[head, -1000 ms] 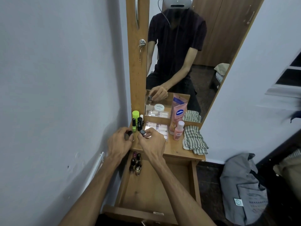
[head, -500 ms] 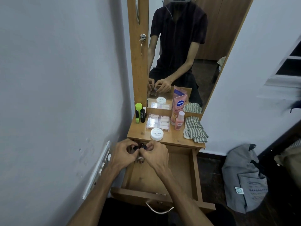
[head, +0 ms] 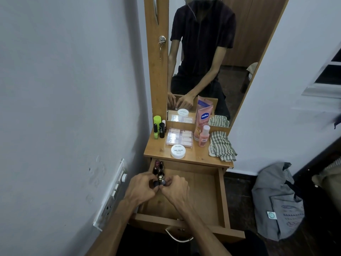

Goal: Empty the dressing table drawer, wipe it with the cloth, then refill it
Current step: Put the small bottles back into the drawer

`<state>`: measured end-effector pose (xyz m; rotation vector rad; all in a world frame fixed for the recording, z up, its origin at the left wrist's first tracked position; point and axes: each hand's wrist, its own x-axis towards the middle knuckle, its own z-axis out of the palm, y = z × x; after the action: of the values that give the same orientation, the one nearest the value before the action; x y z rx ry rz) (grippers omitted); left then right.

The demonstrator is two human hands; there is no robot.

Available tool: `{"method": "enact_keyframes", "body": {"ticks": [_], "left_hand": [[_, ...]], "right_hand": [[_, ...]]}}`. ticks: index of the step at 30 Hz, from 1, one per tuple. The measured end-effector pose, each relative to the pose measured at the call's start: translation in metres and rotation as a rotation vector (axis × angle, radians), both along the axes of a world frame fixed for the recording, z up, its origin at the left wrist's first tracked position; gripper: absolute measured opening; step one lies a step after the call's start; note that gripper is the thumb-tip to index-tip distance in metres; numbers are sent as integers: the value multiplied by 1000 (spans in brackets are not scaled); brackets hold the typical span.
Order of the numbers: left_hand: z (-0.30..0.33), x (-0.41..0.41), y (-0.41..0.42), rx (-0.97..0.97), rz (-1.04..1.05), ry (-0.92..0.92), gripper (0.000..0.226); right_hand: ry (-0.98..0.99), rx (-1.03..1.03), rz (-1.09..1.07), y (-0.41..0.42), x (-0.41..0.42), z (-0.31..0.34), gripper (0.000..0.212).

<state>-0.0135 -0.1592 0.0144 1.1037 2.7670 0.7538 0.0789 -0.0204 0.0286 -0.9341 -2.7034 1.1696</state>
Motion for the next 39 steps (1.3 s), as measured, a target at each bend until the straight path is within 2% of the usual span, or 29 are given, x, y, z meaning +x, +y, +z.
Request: {"method": "enact_keyframes", "body": {"ticks": [4, 15, 24, 31, 35, 39], "left_hand": [[-2, -6, 0, -6, -23, 37, 19], [-7, -13, 1, -92, -143, 181, 18], [-4, -12, -1, -68, -143, 173, 22], [1, -15, -5, 46, -97, 156, 22], [20, -29, 7, 137, -62, 205, 10], [50, -52, 29, 199, 10, 222, 8]], "right_hand": [[-6, 6, -18, -1, -5, -5, 27], [-23, 8, 9, -7, -15, -17, 22], [3, 11, 16, -6, -12, -14, 24], [112, 57, -16, 1, -13, 4, 24], [246, 77, -88, 6, -26, 26, 19], [382, 118, -125, 10, -48, 45, 11]]}}
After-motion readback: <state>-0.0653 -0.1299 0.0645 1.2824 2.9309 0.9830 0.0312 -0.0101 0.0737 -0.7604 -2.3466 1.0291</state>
